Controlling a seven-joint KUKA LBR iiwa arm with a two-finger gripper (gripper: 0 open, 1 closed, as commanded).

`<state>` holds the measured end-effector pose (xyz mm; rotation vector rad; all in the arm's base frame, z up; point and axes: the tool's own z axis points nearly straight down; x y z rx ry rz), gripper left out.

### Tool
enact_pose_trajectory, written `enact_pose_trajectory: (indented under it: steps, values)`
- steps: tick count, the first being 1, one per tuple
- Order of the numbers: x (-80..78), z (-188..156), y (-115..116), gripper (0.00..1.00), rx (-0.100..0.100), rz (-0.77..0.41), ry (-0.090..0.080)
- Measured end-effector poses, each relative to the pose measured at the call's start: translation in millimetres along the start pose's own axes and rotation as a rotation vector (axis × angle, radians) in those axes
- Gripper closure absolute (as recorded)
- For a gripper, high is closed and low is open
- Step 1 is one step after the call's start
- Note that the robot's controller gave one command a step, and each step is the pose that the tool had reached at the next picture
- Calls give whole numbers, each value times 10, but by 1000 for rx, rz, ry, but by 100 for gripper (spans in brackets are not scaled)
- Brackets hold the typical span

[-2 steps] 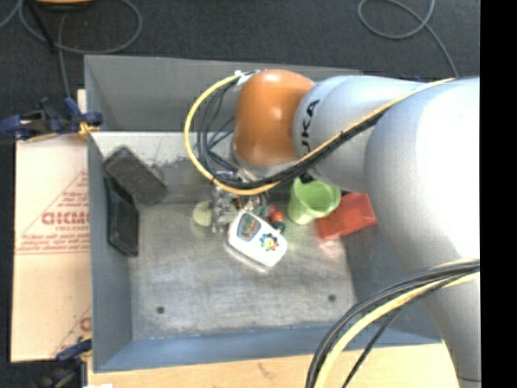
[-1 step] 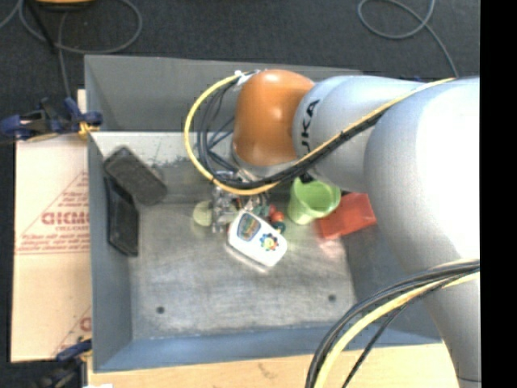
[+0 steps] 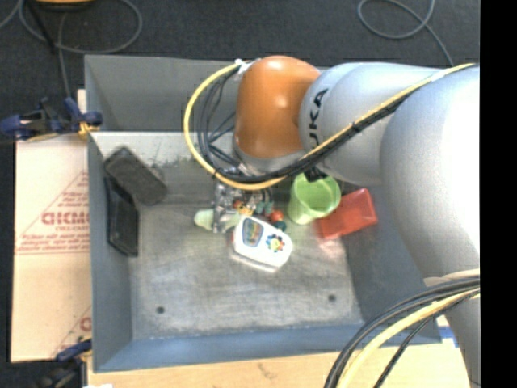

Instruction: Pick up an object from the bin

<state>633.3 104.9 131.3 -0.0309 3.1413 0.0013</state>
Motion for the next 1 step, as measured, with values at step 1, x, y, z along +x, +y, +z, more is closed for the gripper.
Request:
enact_pose_trajectory:
  steps: [1]
  values:
    - [26,-876,-23,100,1,-19,-4]
